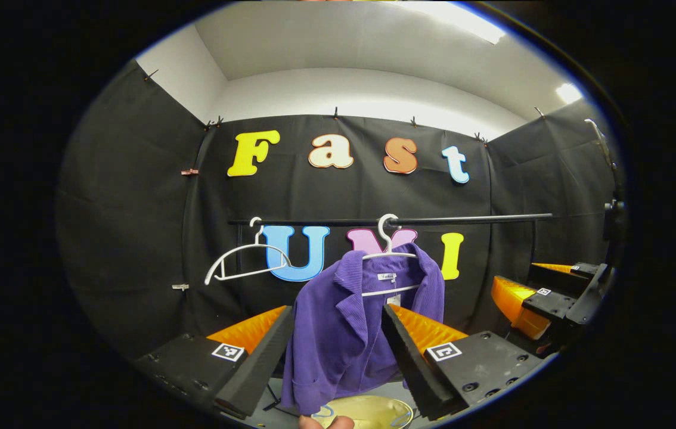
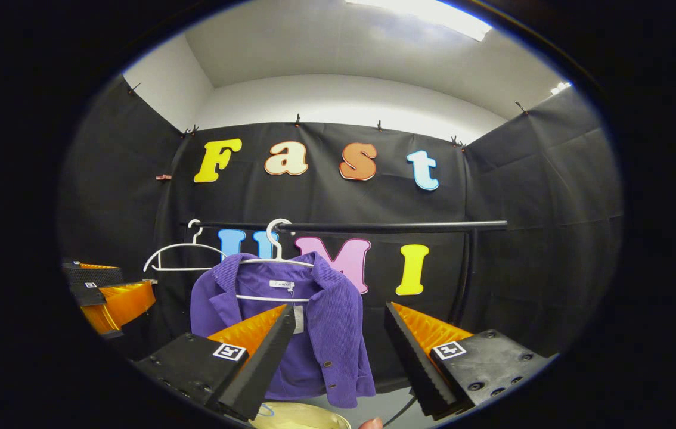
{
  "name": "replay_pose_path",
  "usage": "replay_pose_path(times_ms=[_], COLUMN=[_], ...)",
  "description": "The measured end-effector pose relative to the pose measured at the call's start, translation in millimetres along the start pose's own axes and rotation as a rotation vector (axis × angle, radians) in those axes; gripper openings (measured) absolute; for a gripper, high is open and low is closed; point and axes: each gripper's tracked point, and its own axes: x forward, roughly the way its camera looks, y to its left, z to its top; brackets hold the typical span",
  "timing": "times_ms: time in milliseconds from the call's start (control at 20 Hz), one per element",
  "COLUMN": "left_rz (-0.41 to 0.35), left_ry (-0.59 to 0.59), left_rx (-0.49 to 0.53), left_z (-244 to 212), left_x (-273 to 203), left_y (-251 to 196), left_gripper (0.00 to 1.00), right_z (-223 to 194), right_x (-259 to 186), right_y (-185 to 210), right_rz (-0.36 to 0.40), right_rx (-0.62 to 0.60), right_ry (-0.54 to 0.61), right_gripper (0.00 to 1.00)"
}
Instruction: Grasp the clothes on the hanger with both hands and then place them into the laundry hamper below.
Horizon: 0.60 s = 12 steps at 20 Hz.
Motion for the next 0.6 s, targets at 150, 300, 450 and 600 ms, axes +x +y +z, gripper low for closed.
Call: replay_pose_path(times_ms=[150, 300, 450, 600], left_rz=[-0.017, -0.01, 0.008, 0.053], left_ry=[0.002, 0.0, 0.02, 0.043], left_rx=[0.014, 0.011, 0.018, 0.02], left_z=[-10, -19, -33, -51], left_x=[30, 63, 99, 138], left_y=[-24, -41, -48, -35], left_gripper=[0.95, 0.95, 0.95, 0.94], right_z=[-14, -23, -35, -50], right_x=[27, 55, 78, 96], right_y=[4, -11, -21, -19], right_rz=[0.061, 0.069, 0.07, 0.092], right_rx=[0.027, 0.039, 0.069, 0.069], right_ry=[0.021, 0.007, 0.007, 0.017], right_gripper=[0.97, 0.97, 0.97, 0.95])
